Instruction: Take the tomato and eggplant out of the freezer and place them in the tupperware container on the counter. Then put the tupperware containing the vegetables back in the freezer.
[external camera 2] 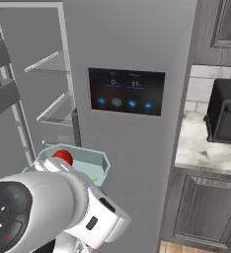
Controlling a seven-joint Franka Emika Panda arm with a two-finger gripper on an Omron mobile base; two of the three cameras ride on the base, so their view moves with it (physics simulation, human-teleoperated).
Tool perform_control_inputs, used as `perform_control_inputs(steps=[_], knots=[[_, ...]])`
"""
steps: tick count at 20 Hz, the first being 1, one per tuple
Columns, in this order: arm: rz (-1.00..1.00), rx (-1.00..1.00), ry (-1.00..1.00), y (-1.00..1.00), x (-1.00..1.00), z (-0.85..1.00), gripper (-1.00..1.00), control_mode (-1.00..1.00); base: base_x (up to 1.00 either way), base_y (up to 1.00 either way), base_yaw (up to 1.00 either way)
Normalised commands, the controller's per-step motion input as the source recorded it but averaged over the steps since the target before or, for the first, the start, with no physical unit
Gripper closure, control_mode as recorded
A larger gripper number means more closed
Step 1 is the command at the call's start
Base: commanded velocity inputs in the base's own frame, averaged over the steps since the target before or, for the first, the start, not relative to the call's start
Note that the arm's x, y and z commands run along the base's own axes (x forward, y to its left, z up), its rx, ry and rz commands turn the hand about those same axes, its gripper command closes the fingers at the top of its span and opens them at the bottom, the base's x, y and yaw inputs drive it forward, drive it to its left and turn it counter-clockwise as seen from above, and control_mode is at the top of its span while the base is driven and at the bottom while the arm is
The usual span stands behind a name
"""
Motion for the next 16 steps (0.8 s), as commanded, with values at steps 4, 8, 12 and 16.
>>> perform_control_inputs(steps=[4,8,12,16], knots=[[0.00,0.00,0.00,0.00,0.00,0.00,1.00,1.00,0.61,0.35,0.00],[0.00,0.00,0.00,0.00,0.00,0.00,1.00,1.00,0.51,0.45,0.00],[0.00,0.00,0.00,0.00,0.00,0.00,1.00,1.00,0.36,0.39,0.00],[0.00,0.01,0.01,0.03,0.00,0.24,1.00,-1.00,0.04,0.08,0.00]])
